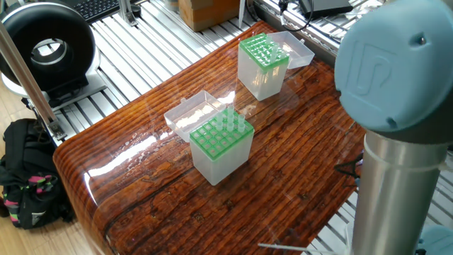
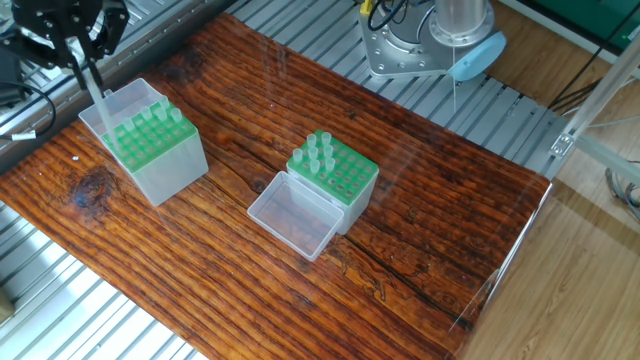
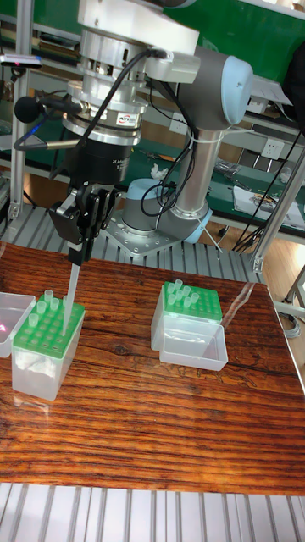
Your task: Transfer all large pipette tips from one holder to another
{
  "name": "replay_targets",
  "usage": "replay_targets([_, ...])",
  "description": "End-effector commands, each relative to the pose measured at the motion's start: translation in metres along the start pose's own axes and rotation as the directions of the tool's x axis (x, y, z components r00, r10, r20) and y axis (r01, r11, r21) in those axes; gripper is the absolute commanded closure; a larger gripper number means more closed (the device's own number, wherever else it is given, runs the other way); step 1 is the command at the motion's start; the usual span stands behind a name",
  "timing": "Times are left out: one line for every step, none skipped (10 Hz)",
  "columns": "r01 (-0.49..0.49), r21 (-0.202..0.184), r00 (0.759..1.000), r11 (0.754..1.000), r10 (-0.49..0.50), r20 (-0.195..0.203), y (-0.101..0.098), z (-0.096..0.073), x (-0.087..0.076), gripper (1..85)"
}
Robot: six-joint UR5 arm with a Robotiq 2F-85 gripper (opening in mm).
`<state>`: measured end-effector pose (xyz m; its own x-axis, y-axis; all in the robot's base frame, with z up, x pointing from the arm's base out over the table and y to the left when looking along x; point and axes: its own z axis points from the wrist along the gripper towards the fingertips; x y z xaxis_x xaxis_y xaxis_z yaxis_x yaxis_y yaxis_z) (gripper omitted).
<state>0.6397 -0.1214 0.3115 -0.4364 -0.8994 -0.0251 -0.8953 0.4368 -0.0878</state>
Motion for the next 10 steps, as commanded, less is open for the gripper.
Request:
replay_targets([0.020,0.001,1.000,1.000,-0.020,0.006,0.000,-0.001,0.000,78.3])
replay_targets([-0.009,-0.019,1.000,1.000,0.009,0.017,0.005,-0.001,-0.003,78.3])
replay_targets([-0.073,-0.064,0.996,0.995,0.076,0.039,0.016,-0.002,-0.010,78.0])
replay_targets([-0.124,-0.078,0.991,0.989,0.128,0.048,0.019,-0.002,-0.014,77.0])
replay_targets([-0.204,-0.071,0.977,0.976,0.208,0.049,0.015,-0.002,-0.015,76.3])
replay_targets([-0.342,-0.050,0.938,0.938,0.344,0.049,0.008,-0.002,-0.015,76.3])
replay_targets([-0.438,-0.026,0.897,0.899,0.438,0.051,0.000,-0.001,-0.013,76.7])
replay_targets([-0.543,-0.056,0.837,0.838,0.545,0.043,0.006,-0.002,-0.016,77.3])
replay_targets([-0.633,-0.062,0.772,0.772,0.635,0.020,0.008,-0.002,-0.013,79.0])
replay_targets([-0.667,-0.011,0.745,0.745,0.667,0.004,-0.009,-0.001,0.001,79.7])
